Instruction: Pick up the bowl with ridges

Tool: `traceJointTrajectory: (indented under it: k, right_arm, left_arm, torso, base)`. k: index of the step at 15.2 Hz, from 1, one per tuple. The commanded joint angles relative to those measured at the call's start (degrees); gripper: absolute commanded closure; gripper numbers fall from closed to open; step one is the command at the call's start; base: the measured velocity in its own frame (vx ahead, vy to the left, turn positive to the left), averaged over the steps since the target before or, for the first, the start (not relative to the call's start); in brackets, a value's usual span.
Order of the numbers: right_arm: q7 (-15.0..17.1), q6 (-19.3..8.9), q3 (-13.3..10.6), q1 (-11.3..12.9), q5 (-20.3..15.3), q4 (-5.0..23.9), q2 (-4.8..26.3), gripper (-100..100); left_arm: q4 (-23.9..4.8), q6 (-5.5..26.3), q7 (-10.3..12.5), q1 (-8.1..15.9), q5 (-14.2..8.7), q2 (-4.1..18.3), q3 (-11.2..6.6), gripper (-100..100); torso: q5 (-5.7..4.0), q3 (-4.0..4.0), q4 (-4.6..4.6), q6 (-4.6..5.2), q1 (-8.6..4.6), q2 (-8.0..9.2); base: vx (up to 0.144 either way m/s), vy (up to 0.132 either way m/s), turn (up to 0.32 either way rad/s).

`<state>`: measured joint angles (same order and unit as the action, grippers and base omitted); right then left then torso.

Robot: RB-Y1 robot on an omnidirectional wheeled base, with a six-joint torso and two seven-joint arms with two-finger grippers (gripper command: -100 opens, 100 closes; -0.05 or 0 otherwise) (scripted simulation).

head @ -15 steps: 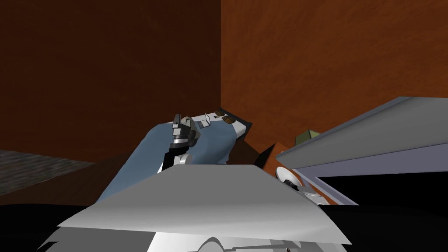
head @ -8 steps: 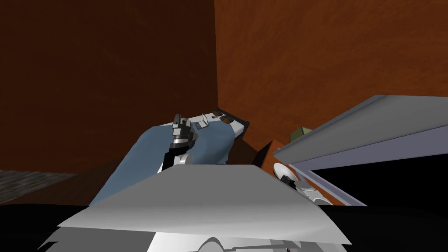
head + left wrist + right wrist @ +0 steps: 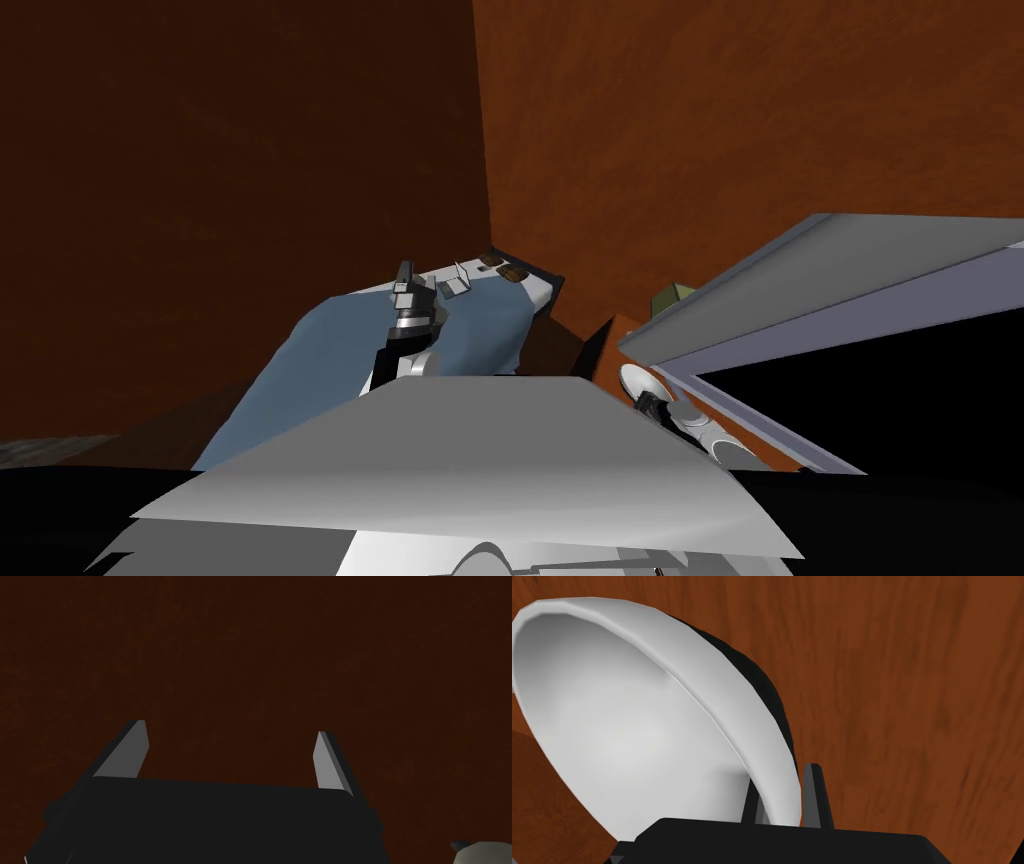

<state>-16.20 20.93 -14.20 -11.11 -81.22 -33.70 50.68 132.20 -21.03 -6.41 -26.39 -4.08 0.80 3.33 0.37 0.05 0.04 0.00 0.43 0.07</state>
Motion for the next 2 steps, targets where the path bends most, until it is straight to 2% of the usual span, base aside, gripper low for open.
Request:
traceJointTrajectory:
  k: [1, 2]
  right_arm:
    - [1.0, 0.5, 0.6, 0.2, -2.6, -0.6, 0.2, 100]
    - [0.0, 0.4, 0.5, 0.4, -1.1, 0.2, 0.0, 100]
  left_arm:
    - [0.0, 0.0, 0.0, 0.0, 0.0, 0.0, 0.0, 0]
    - [0.0, 0.0, 0.0, 0.0, 0.0, 0.0, 0.0, 0]
  torso:
    - [0.0, 0.0, 0.0, 0.0, 0.0, 0.0]
    - [0.02, 0.01, 0.0, 0.02, 0.02, 0.01]
  base:
    - [0.014, 0.023, -0.112]
    - [0.008, 0.014, -0.038]
